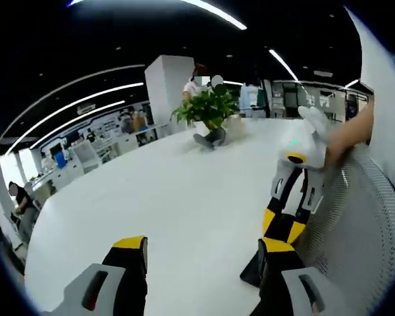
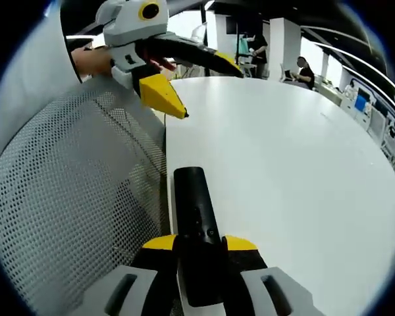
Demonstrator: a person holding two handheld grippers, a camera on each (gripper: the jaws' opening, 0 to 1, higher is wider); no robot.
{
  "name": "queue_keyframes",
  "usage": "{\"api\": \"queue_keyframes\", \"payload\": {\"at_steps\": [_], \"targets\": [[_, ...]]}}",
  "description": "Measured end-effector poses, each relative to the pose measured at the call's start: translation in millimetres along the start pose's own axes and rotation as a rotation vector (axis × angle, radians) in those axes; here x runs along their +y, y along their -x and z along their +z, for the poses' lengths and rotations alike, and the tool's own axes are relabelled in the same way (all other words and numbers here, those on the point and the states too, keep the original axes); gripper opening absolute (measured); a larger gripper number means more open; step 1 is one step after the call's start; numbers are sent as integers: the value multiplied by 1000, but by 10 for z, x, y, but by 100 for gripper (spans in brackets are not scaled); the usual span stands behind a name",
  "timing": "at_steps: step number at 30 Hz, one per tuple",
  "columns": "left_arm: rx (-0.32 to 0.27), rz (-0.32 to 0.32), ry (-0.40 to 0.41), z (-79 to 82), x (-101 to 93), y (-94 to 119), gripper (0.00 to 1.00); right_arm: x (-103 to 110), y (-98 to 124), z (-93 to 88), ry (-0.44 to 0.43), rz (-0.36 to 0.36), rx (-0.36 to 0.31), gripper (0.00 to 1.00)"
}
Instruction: Press the specified remote control buttons in sequence, fully releasing each button before pressing the next.
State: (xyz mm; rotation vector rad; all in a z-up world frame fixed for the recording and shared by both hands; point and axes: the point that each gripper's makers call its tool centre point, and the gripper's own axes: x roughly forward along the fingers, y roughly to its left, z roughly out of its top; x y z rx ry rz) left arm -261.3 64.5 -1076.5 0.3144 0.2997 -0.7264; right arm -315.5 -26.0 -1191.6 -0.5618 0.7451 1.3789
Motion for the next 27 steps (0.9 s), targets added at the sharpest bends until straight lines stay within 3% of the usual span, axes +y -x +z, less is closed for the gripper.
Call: {"api": "queue_keyframes", "payload": {"at_steps": [5, 8, 11, 15, 17, 19, 21, 27], "targets": [[-107, 65, 74, 166, 124, 69, 86, -11, -10, 14, -4, -2, -9, 23], [-160, 105, 172, 210, 226, 129, 90, -12, -11, 18, -5, -2, -12, 23], [-217, 143, 217, 257, 311, 193, 96, -15, -14, 21, -9, -1, -16, 23], [-397, 188, 325, 469, 457, 364, 100, -15, -12, 25, -9, -2, -18, 23], [-446, 236, 347, 490, 569, 447, 100, -13, -9, 24, -4, 0, -17, 23], [-454, 246, 391, 449, 617, 468, 100, -9, -9, 13, 25, 2, 1, 23], [-402, 256, 469, 316, 671, 443, 100, -5, -18, 22, 34, 2, 17, 23], [-351, 218, 391, 321, 526, 355, 100, -26, -11, 20, 26, 14, 55, 22]]}}
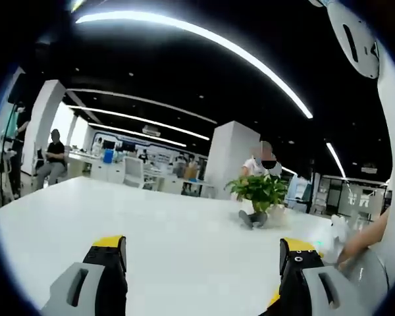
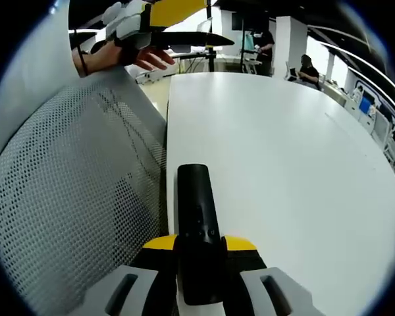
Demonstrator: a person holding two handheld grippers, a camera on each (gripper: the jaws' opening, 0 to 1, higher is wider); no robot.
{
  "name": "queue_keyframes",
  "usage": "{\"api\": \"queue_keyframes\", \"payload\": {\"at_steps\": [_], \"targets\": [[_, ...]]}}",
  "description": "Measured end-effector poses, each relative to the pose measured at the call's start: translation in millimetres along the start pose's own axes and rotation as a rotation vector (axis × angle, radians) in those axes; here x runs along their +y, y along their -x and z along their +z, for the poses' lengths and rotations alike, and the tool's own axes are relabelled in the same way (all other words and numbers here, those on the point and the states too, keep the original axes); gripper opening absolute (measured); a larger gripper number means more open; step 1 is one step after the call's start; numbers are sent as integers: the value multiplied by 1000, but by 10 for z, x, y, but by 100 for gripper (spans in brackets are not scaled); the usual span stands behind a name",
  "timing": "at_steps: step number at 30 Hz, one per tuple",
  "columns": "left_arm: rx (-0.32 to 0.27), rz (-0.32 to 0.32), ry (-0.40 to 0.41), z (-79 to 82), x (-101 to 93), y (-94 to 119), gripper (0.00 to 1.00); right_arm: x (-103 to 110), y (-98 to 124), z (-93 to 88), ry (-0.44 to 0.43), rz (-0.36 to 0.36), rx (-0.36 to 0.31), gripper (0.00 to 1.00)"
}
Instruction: Press the specified remote control buttons in sequence, fully releasing each button before pressing the next.
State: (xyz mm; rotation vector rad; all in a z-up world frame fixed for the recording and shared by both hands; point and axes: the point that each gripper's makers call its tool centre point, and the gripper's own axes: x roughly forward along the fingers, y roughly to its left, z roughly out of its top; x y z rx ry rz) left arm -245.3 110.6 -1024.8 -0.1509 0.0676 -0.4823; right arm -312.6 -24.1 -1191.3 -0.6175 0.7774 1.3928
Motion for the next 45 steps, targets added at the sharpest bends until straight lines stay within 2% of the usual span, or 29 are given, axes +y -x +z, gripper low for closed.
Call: {"api": "queue_keyframes", "payload": {"at_steps": [2, 7, 13, 19, 21, 35, 45], "targets": [[23, -1, 19, -40, 4, 3, 100, -26, 5, -10, 2, -6, 17, 22], [-8, 8, 30, 22, 31, 29, 100, -133, 16, -30, 13, -20, 47, 22], [14, 11, 21, -16, 32, 24, 100, -284, 18, -28, 24, -33, 80, 22], [3, 2, 13, 7, 10, 31, 100, -444, 19, -22, 11, -49, 93, 22], [23, 7, 12, -28, 18, 28, 100, -493, 19, -19, 13, -53, 101, 22], [53, 6, 9, -85, 18, 26, 100, -808, 27, 2, -4, -57, 133, 22], [57, 3, 18, -97, 19, 27, 100, -1015, 32, 16, -2, -52, 150, 22]]}}
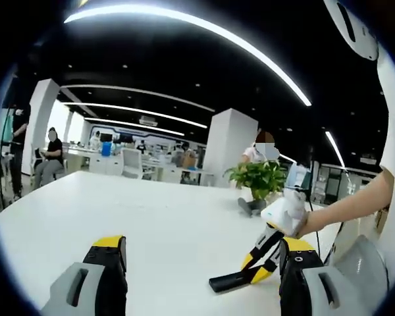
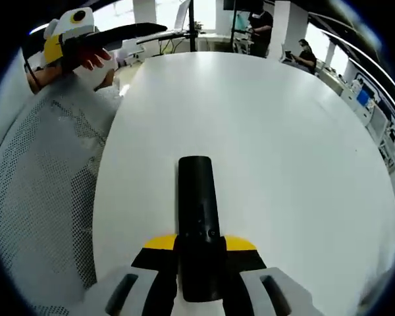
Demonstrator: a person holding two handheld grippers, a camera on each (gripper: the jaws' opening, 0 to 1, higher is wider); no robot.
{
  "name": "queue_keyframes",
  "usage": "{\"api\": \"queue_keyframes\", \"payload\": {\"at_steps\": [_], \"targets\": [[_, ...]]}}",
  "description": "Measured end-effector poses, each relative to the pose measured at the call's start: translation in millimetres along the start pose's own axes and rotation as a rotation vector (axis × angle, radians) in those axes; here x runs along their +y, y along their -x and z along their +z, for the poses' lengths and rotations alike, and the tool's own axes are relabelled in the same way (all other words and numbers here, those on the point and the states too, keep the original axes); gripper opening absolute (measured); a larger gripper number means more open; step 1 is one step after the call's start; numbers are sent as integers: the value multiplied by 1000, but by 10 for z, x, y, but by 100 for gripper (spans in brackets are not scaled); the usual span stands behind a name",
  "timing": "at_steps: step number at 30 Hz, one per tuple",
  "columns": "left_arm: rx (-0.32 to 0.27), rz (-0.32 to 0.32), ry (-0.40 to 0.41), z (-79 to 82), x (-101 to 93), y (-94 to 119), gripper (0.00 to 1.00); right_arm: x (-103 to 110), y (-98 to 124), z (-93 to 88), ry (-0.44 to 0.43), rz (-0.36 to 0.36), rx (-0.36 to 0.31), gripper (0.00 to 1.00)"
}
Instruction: Press the specified remote control buttons in sequence, fully releasing each button before pressing the next.
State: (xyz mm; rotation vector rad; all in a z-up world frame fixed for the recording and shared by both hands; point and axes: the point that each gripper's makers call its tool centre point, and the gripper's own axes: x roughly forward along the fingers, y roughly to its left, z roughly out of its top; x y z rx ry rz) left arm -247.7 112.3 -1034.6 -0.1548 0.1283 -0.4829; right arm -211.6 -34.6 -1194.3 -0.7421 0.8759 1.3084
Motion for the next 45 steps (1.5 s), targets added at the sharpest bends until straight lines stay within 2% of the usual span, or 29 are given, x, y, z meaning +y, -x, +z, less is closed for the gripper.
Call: {"api": "queue_keyframes", "payload": {"at_steps": [27, 45], "targets": [[19, 0, 2, -36, 7, -8, 100, -666, -24, 26, 22, -12, 81, 22], [44, -3, 5, -85, 8, -18, 100, -1016, -31, 49, 36, -2, 130, 22]]}}
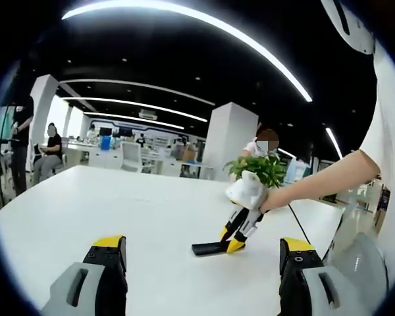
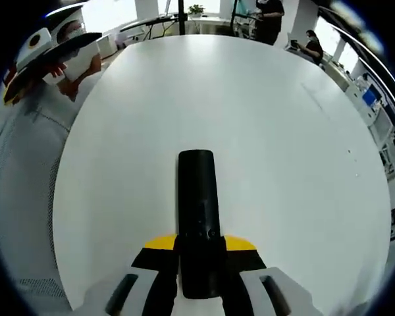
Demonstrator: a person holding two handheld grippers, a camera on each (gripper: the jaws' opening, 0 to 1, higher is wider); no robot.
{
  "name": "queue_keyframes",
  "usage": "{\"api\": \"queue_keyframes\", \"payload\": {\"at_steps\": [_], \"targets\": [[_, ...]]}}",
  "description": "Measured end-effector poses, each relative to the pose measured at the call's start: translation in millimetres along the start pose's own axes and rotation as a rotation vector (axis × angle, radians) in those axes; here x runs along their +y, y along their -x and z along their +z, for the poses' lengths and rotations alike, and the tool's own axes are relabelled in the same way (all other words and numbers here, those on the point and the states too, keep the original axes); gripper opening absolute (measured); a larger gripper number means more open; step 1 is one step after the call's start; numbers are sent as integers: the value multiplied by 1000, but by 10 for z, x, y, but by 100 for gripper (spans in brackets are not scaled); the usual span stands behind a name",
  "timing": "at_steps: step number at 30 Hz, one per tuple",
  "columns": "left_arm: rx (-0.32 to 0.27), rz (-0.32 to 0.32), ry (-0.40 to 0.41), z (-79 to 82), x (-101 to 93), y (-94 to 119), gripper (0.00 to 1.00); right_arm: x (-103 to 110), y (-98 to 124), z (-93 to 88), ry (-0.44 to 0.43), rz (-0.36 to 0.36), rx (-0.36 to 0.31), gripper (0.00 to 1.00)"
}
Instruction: Press the specified remote control buttons in sequence, fully releasing each button before pressing the next.
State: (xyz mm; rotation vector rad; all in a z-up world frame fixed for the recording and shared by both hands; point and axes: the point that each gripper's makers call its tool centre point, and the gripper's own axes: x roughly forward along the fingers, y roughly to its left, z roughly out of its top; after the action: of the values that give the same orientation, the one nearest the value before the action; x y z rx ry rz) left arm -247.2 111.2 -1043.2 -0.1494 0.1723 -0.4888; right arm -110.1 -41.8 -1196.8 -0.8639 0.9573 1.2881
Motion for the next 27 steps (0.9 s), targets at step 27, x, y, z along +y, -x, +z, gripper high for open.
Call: {"api": "queue_keyframes", "payload": {"at_steps": [27], "targets": [[4, 4, 7, -11, 5, 3, 100, -329, -14, 34, 12, 7, 43, 22]]}}
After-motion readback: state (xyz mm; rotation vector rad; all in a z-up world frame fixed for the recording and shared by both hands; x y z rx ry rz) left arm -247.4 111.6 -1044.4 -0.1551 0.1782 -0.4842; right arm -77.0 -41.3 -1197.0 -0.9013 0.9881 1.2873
